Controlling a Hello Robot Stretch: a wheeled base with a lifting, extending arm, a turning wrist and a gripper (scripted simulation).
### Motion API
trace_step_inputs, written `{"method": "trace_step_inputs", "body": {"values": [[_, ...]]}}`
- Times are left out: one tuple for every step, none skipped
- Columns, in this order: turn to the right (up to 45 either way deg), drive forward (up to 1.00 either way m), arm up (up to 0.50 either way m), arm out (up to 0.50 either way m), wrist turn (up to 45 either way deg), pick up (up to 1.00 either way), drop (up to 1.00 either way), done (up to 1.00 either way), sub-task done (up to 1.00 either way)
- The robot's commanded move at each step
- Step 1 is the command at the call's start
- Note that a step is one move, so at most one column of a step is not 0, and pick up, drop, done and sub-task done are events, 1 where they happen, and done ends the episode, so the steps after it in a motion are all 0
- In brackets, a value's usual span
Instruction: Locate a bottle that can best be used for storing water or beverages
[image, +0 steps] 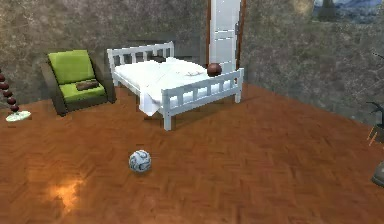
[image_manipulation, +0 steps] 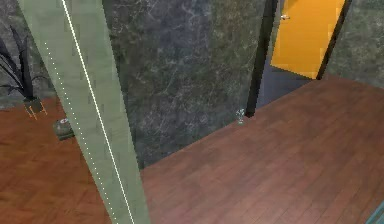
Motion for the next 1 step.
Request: {"method": "trace_step_inputs", "body": {"values": [[21.0,0.0,0.0,0.0,0.0,0.0,0.0,0.0,0.0]]}}
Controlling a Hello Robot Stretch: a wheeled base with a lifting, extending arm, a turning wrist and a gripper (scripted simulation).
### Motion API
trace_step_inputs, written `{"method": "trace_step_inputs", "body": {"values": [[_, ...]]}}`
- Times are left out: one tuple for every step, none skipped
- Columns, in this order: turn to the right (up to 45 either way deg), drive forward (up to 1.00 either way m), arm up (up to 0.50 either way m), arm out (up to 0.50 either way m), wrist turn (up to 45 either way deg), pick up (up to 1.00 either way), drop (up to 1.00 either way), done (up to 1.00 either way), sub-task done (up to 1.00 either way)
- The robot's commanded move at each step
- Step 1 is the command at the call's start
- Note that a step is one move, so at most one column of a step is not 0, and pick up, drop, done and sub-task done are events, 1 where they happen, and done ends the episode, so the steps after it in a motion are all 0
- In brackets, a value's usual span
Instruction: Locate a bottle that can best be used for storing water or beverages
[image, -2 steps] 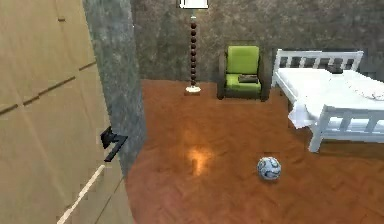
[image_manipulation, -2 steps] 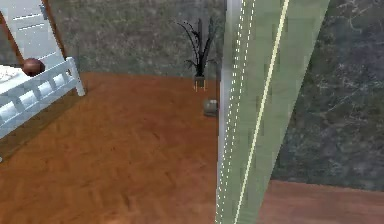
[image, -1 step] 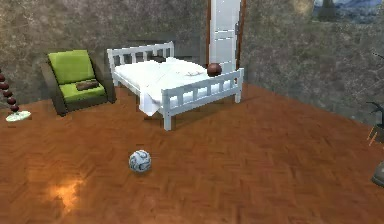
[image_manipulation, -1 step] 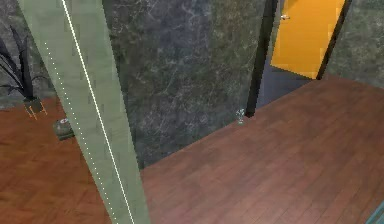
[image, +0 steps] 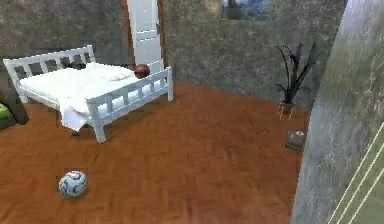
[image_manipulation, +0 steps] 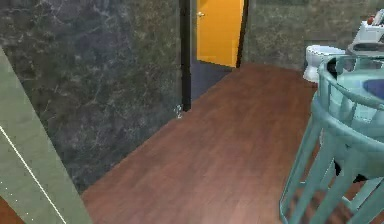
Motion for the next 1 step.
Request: {"method": "trace_step_inputs", "body": {"values": [[0.0,1.0,0.0,0.0,0.0,0.0,0.0,0.0,0.0]]}}
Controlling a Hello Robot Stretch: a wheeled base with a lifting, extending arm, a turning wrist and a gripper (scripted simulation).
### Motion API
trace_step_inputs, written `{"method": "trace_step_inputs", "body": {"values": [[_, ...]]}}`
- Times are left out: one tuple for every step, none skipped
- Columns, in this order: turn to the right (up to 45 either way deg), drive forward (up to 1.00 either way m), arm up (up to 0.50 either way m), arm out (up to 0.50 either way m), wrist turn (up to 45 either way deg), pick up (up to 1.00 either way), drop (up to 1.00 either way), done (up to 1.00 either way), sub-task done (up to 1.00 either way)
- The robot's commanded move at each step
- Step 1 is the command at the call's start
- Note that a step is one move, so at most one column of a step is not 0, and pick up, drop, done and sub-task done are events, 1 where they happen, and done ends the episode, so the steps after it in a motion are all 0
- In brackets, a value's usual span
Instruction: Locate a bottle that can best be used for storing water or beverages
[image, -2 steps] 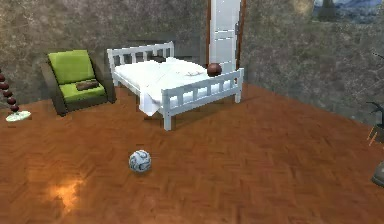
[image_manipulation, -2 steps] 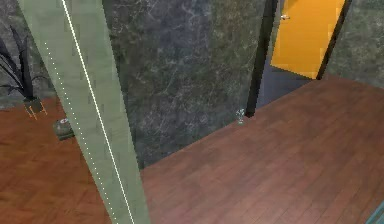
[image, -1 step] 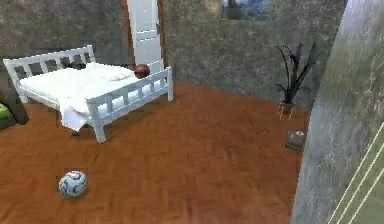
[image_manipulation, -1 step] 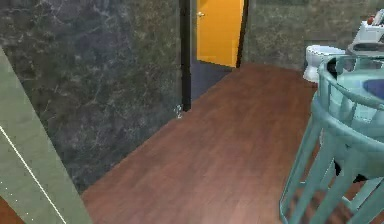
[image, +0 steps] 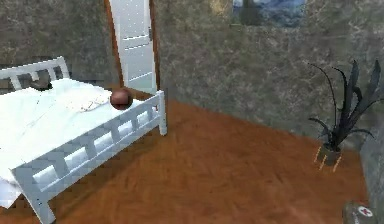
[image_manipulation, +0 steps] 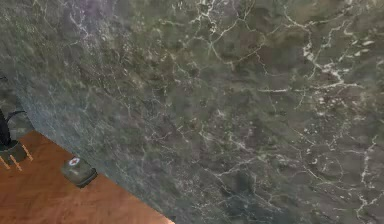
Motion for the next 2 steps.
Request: {"method": "trace_step_inputs", "body": {"values": [[3.0,0.0,0.0,0.0,0.0,0.0,0.0,0.0,0.0],[0.0,1.0,0.0,0.0,0.0,0.0,0.0,0.0,0.0]]}}
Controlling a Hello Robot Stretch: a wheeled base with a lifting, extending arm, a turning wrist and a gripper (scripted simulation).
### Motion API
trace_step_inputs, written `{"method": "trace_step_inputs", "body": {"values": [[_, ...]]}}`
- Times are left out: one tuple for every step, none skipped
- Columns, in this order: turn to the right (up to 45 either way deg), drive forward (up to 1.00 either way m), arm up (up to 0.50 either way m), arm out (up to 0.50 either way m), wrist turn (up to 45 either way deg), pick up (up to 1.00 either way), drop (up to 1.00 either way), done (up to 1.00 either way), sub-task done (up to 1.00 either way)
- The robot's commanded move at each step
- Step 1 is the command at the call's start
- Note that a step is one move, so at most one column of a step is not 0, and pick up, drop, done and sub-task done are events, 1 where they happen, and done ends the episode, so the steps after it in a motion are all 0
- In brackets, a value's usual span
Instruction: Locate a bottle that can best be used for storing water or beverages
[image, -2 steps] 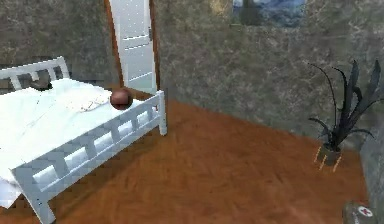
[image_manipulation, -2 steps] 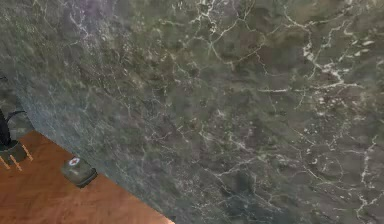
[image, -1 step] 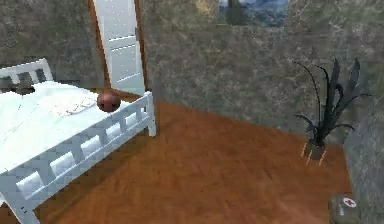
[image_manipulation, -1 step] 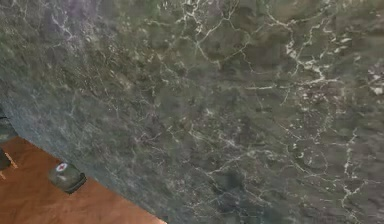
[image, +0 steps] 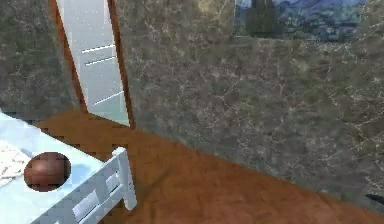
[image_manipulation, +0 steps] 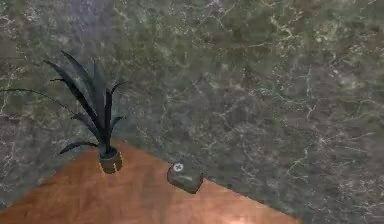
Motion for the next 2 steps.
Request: {"method": "trace_step_inputs", "body": {"values": [[0.0,1.0,0.0,0.0,0.0,0.0,0.0,0.0,0.0],[12.0,0.0,0.0,0.0,0.0,0.0,0.0,0.0,0.0]]}}
